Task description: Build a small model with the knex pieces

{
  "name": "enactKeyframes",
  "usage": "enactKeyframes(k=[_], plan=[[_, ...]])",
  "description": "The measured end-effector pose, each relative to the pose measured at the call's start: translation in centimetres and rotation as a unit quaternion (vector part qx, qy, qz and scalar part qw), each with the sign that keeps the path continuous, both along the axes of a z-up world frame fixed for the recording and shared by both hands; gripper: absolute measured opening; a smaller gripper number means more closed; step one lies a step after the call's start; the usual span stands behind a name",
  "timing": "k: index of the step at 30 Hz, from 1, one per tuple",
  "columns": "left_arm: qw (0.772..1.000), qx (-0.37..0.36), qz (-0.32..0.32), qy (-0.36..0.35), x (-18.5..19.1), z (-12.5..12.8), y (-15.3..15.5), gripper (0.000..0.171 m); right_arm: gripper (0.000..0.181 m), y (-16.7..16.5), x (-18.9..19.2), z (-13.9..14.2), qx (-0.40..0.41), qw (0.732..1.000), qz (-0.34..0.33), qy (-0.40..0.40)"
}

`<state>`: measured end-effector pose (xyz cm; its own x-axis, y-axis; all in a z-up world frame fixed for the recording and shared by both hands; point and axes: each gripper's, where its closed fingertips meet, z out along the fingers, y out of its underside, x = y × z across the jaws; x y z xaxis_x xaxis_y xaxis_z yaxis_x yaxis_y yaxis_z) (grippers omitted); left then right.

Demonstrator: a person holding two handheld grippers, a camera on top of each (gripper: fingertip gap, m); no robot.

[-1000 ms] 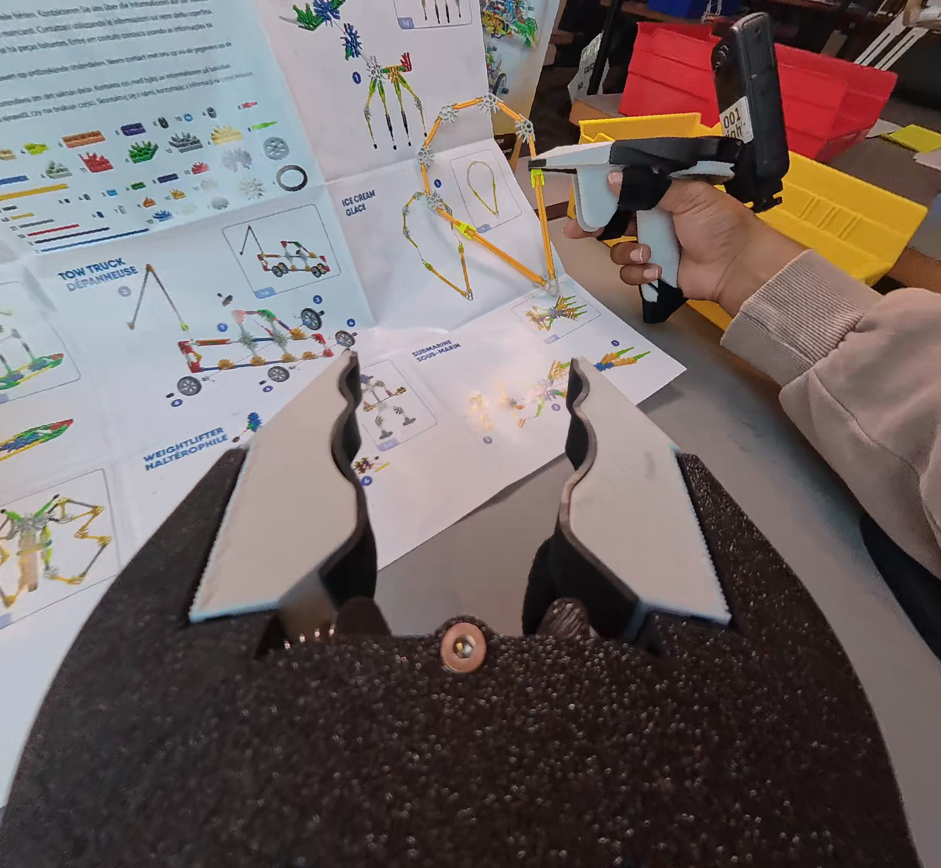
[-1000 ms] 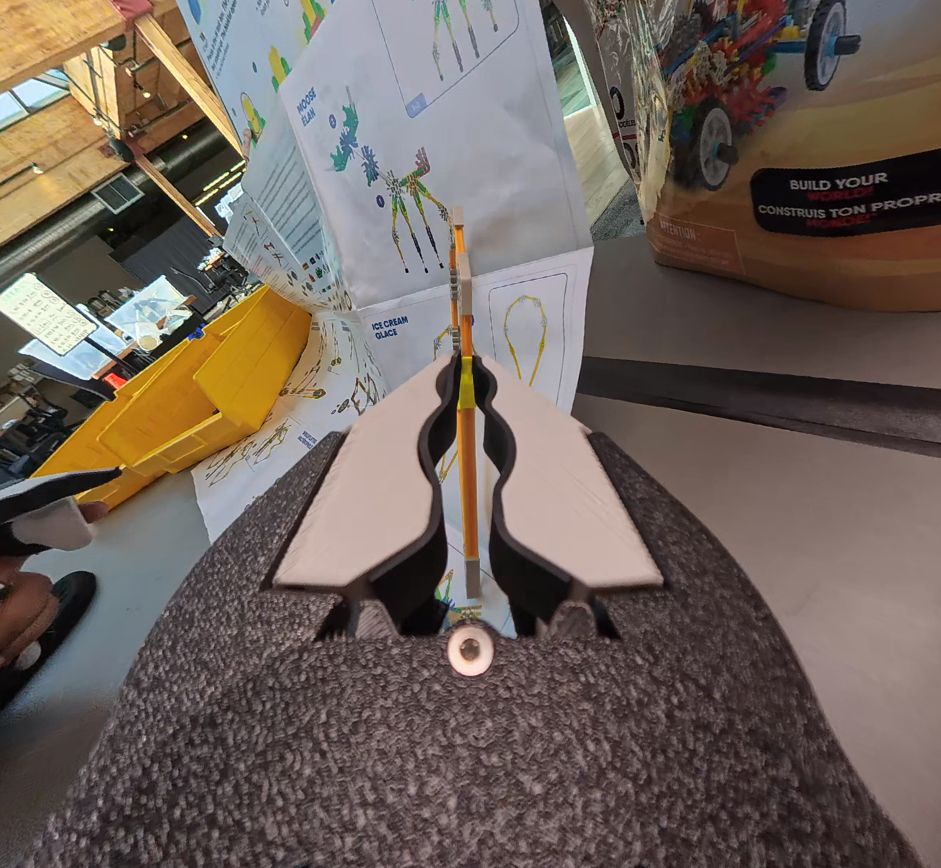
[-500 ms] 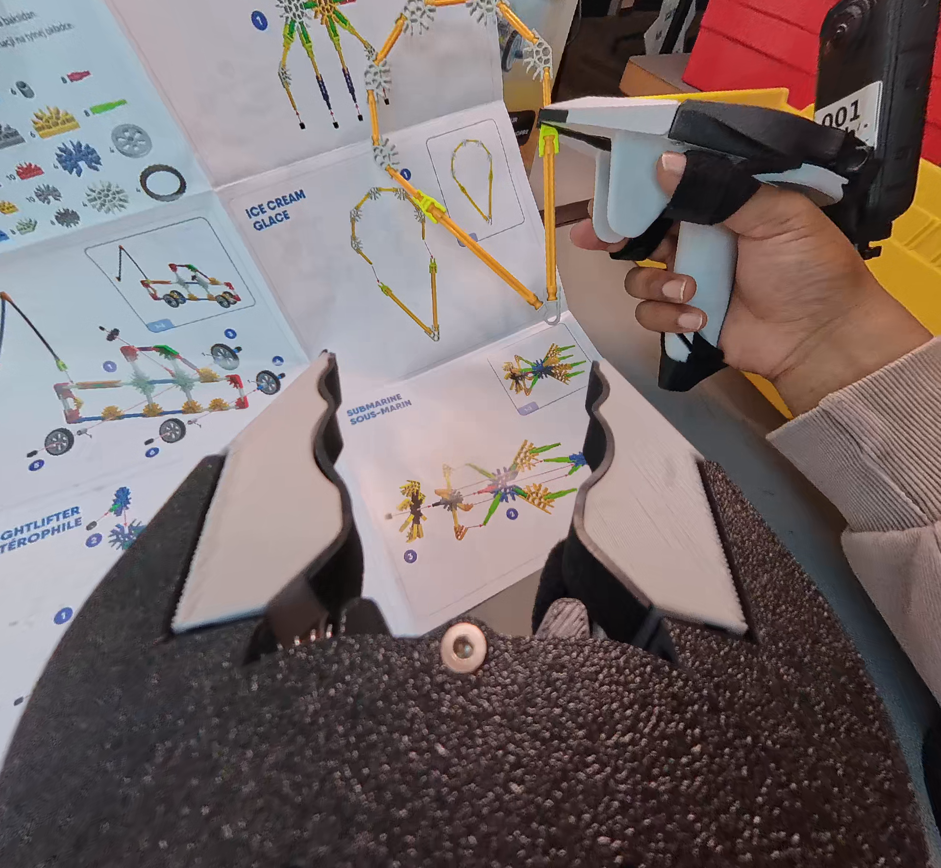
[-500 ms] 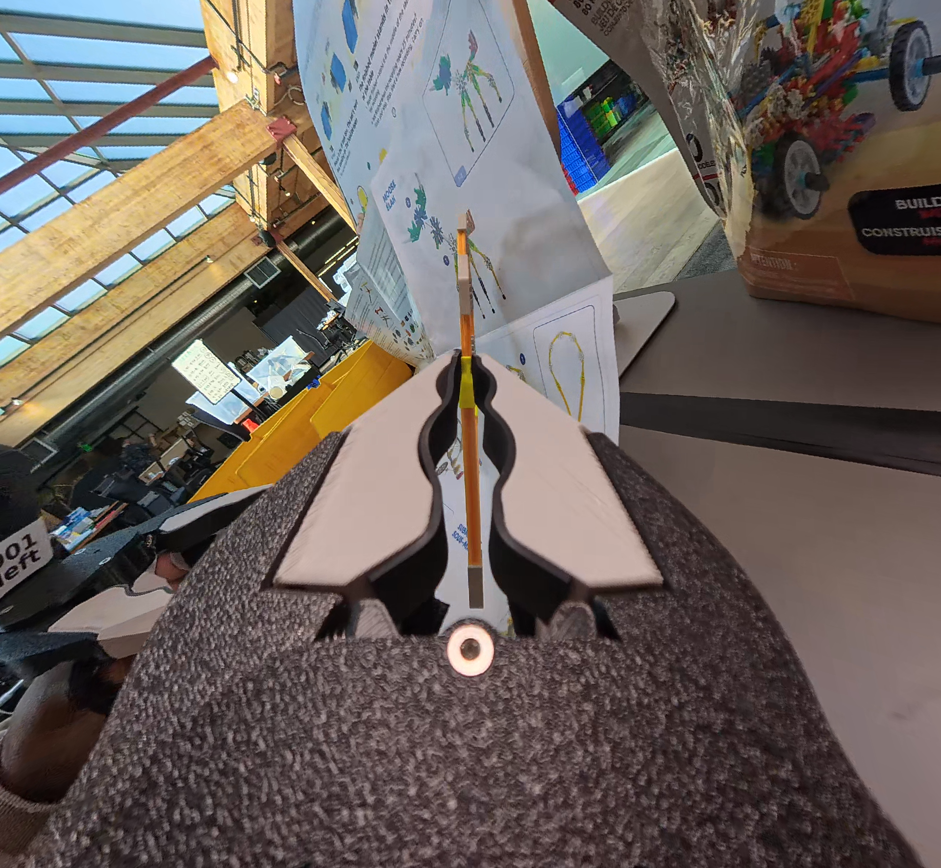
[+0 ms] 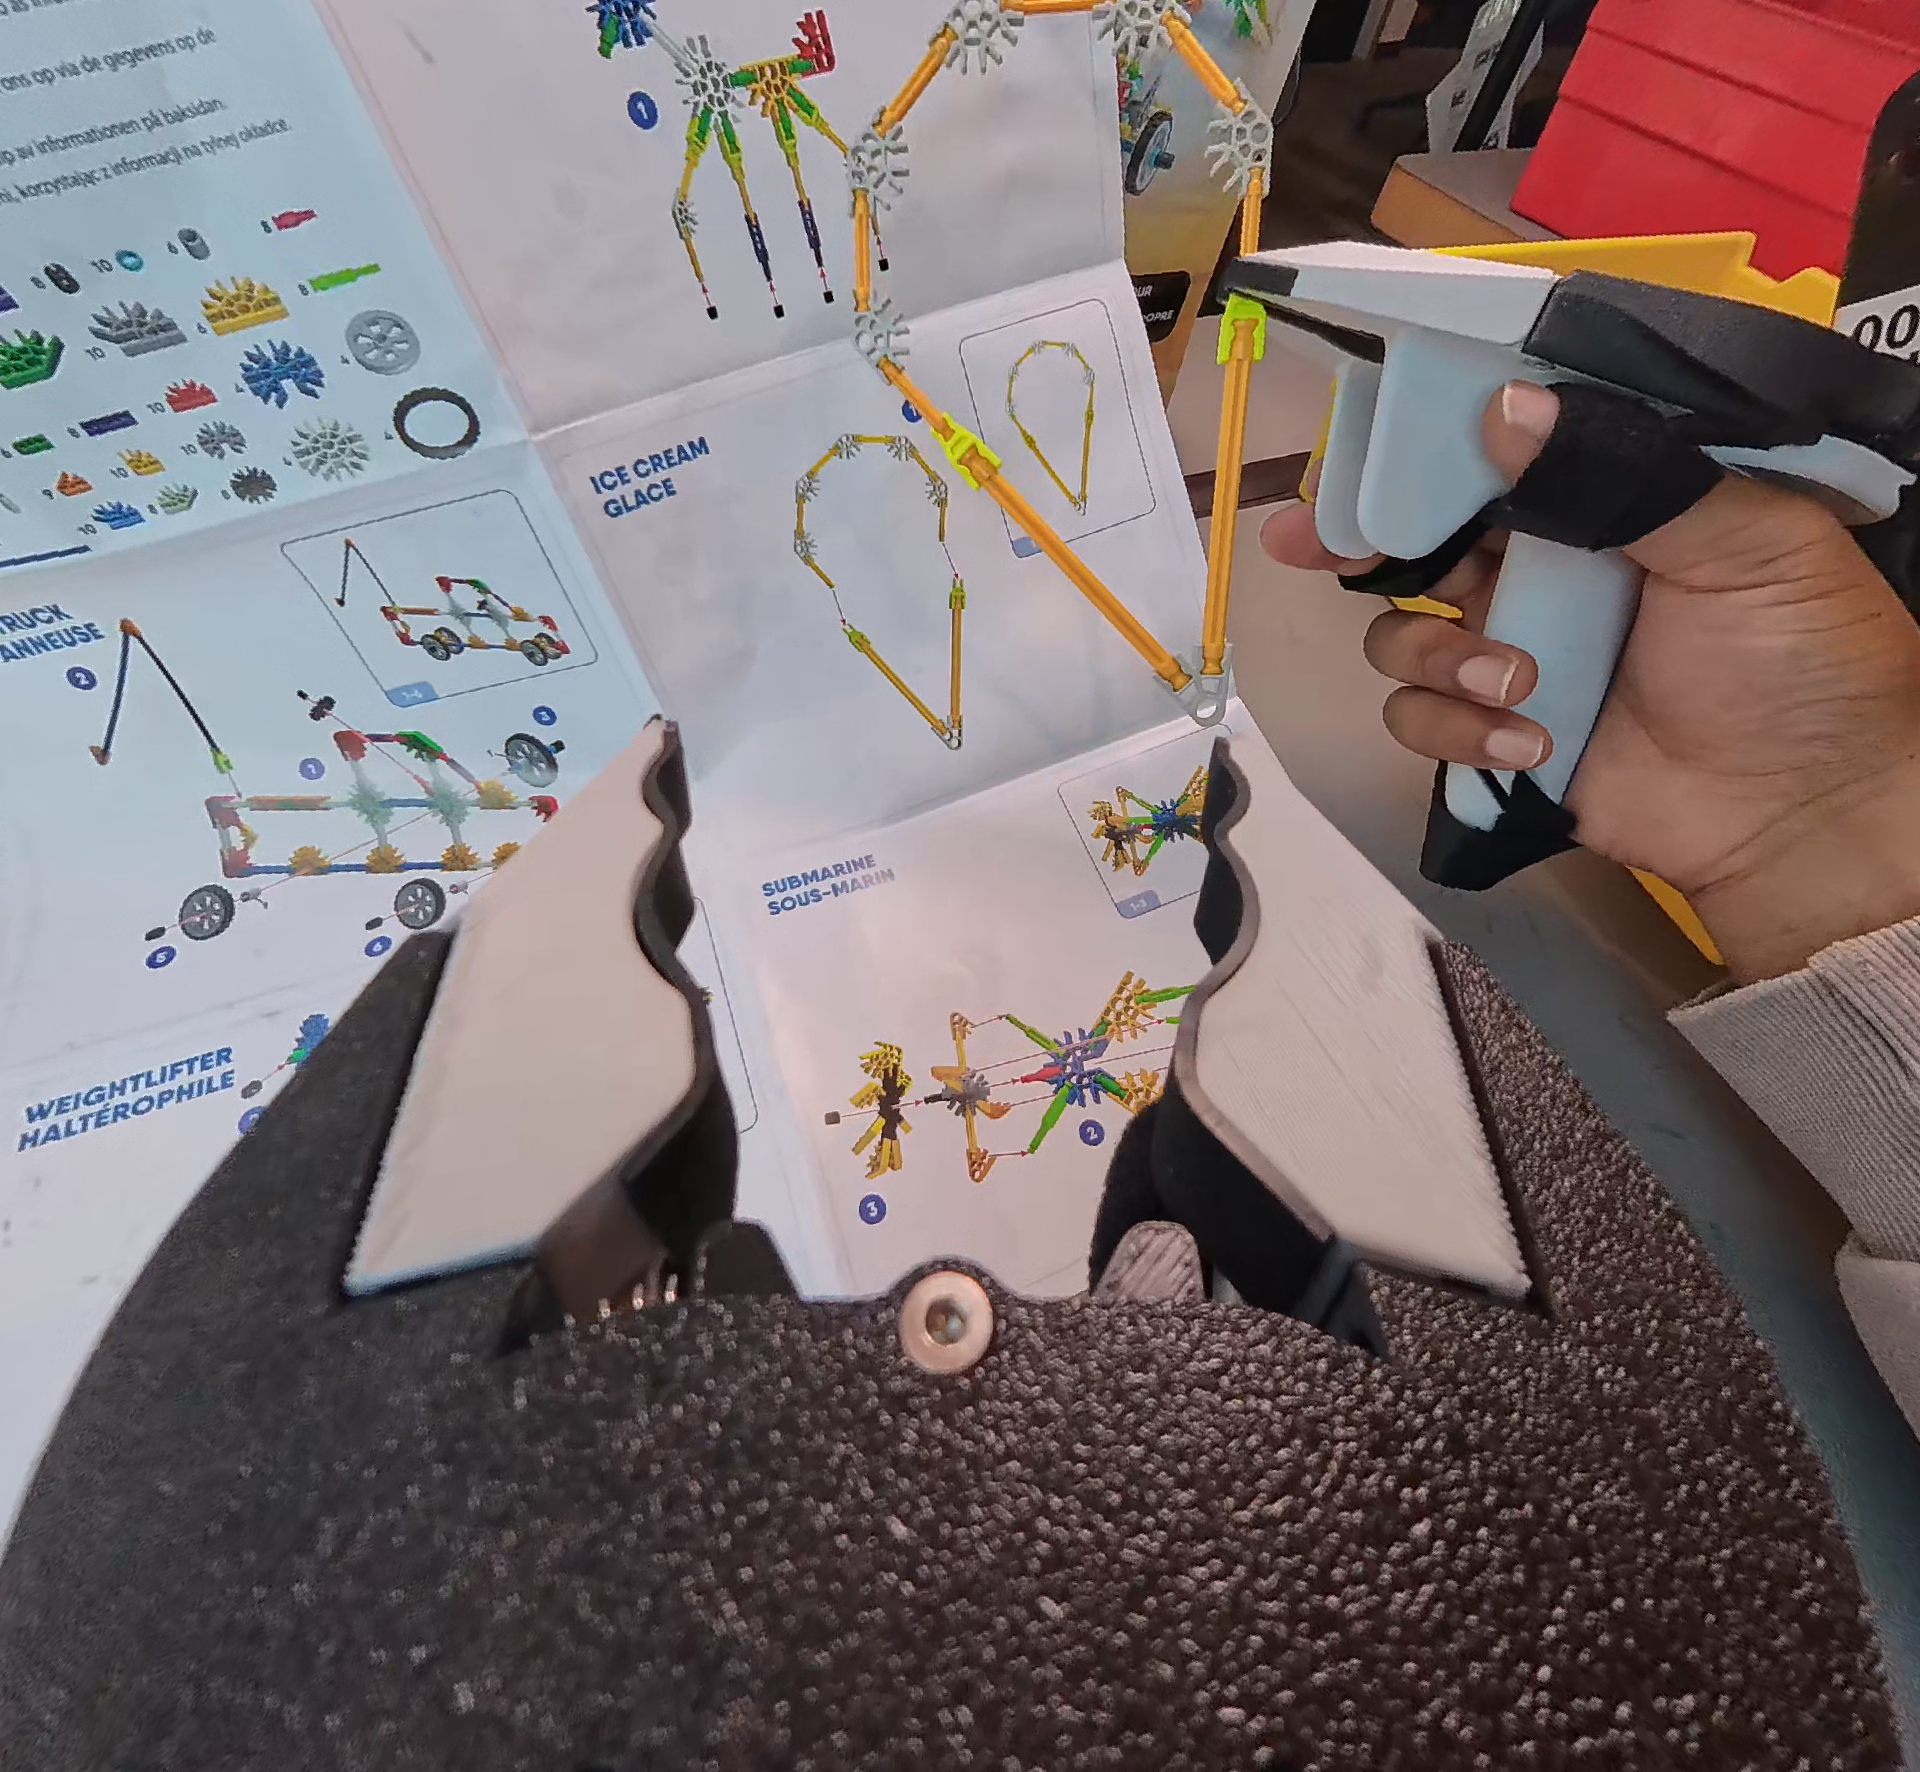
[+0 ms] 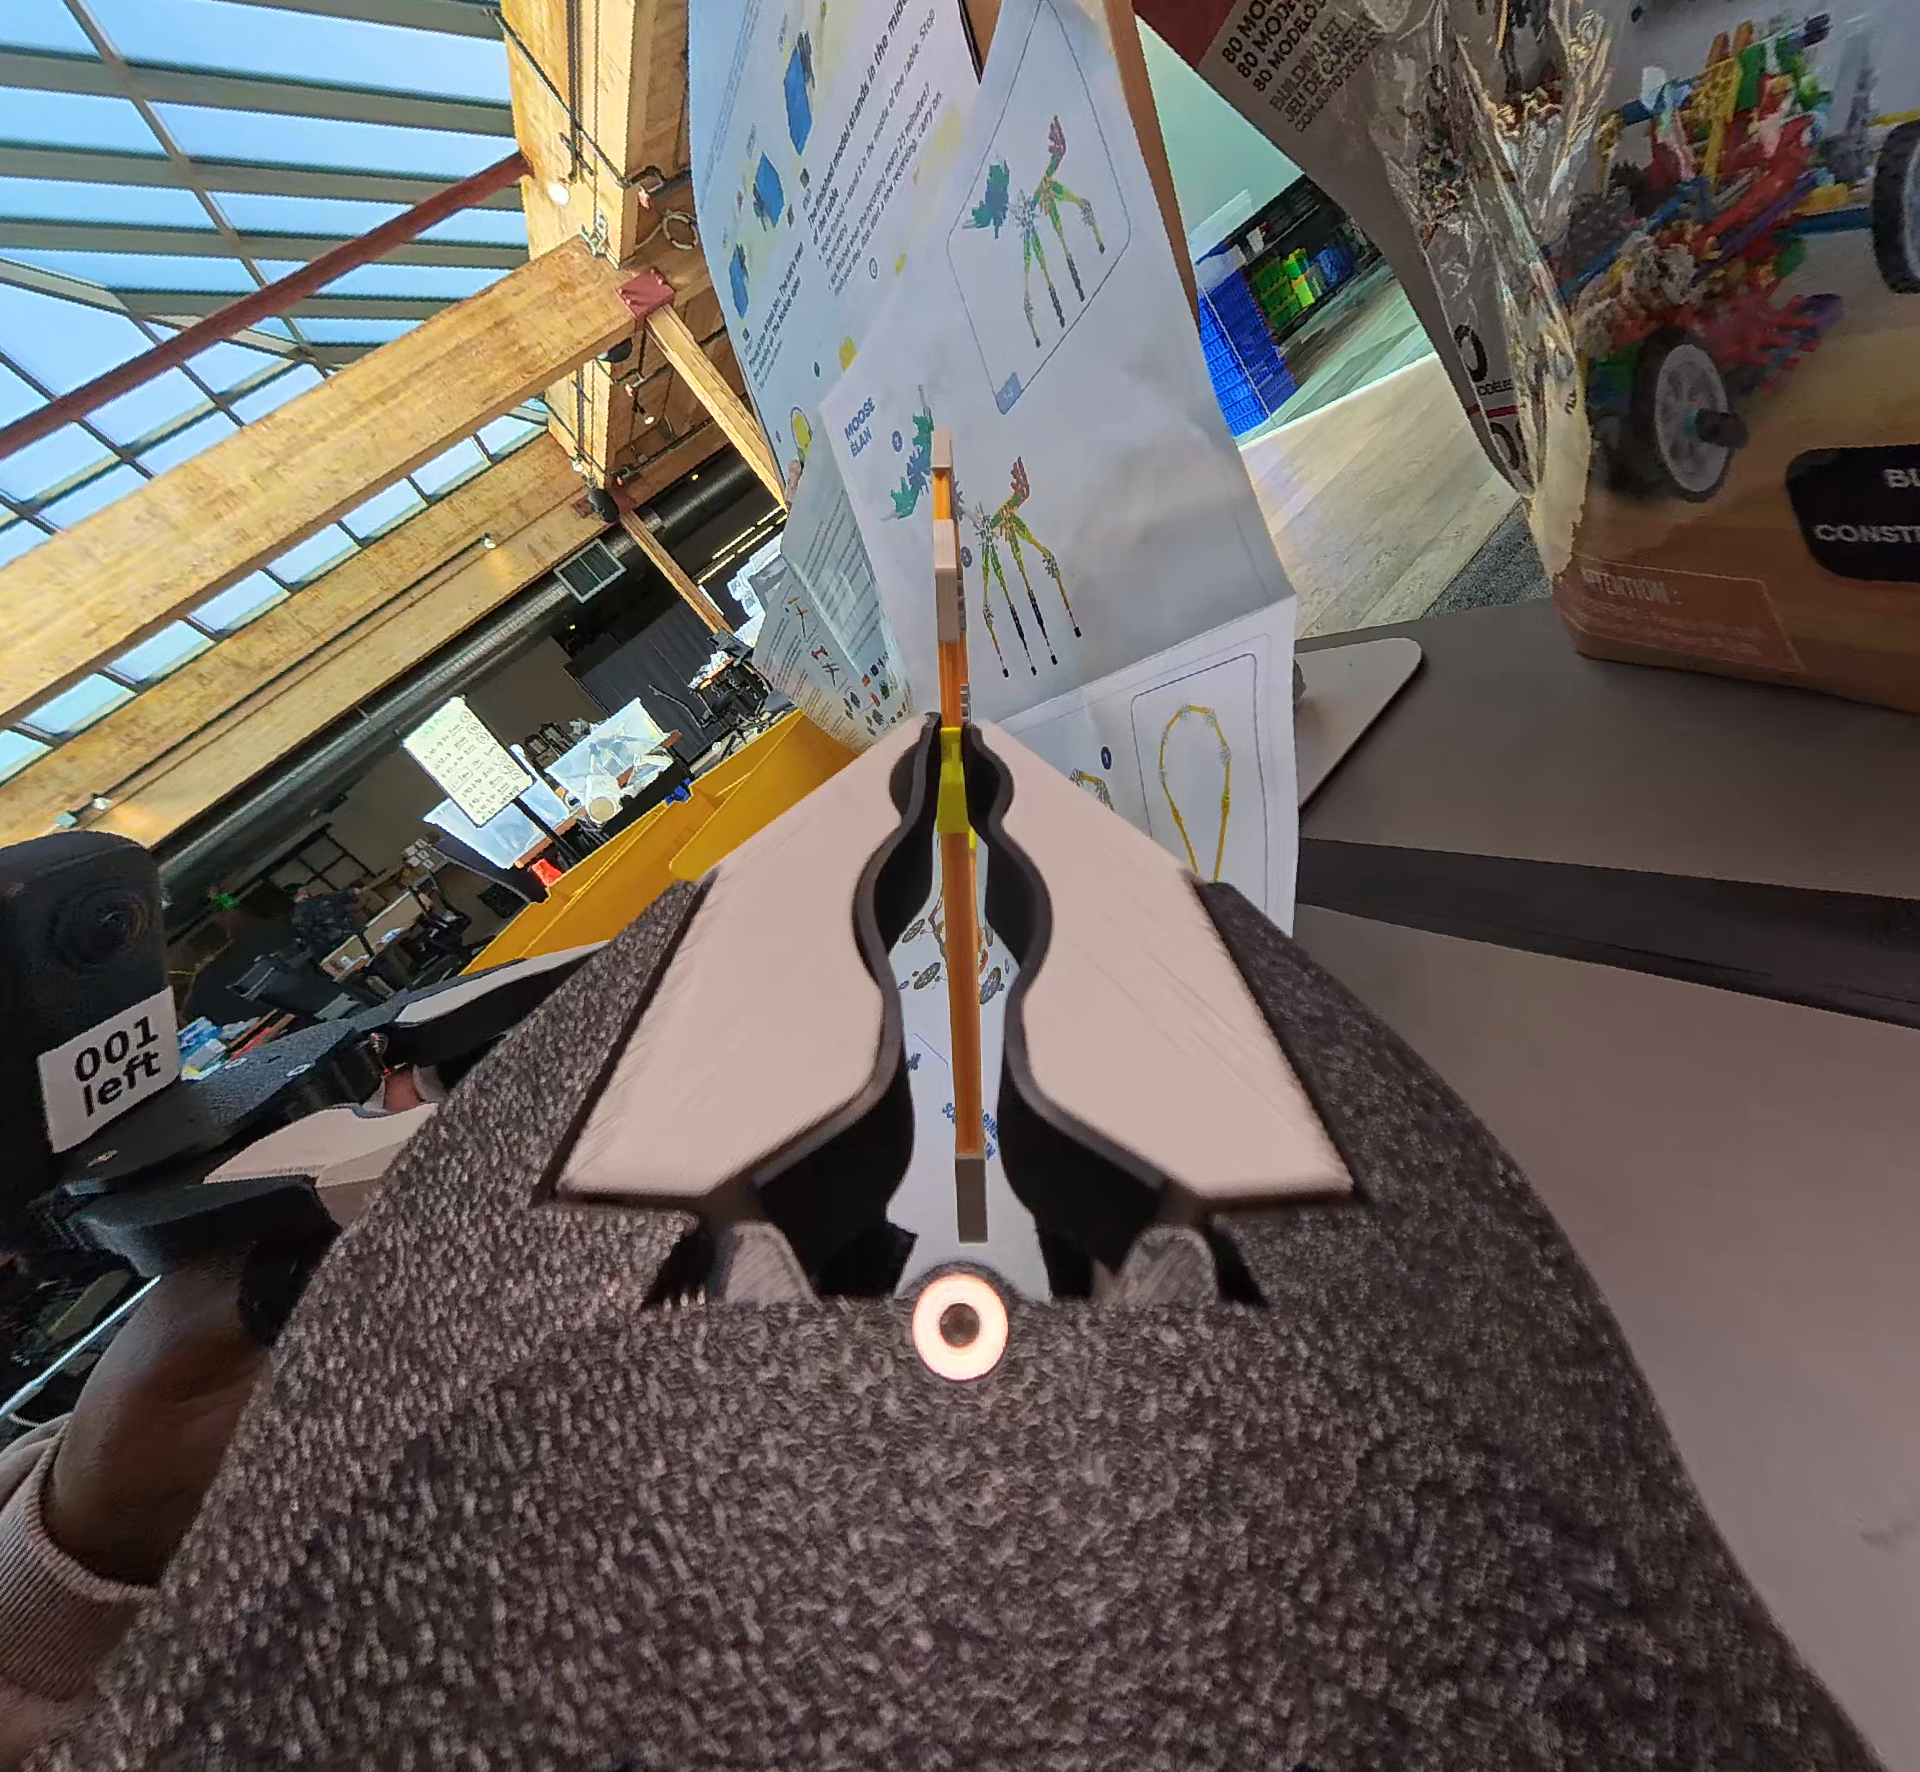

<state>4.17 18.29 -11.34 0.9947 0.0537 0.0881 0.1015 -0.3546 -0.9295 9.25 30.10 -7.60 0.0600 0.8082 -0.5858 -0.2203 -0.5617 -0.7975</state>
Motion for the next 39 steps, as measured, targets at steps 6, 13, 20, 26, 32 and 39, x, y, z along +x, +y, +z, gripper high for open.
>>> enactKeyframes(k=[6, 13, 20, 26, 32, 39], plan=[[1.000, 0.003, -0.004, 0.002, 0.2, 0.2, -0.1, 0.098, 0.003, -0.4, -0.2, -0.4, 0.001, 1.000, 0.012, -0.013], [1.000, 0.007, -0.005, 0.006, 0.3, 0.4, -0.3, 0.097, 0.003, -1.0, -0.1, -0.3, 0.004, 1.000, 0.020, -0.011], [1.000, 0.010, -0.004, 0.006, 0.2, 0.7, -0.5, 0.097, 0.002, -1.2, 0.0, -0.4, 0.012, 1.000, 0.019, -0.013], [1.000, 0.011, -0.008, 0.008, 0.6, 0.9, -0.6, 0.097, 0.002, -1.3, 0.0, -0.4, 0.017, 1.000, 0.020, -0.014], [1.000, 0.010, -0.010, 0.009, 0.7, 0.8, -0.4, 0.097, 0.002, -1.1, 0.3, -0.1, 0.023, 1.000, 0.008, -0.005], [1.000, 0.010, -0.009, 0.009, 0.6, 0.7, -0.4, 0.097, 0.003, -0.7, 0.5, 0.1, 0.040, 0.999, -0.020, -0.005]])
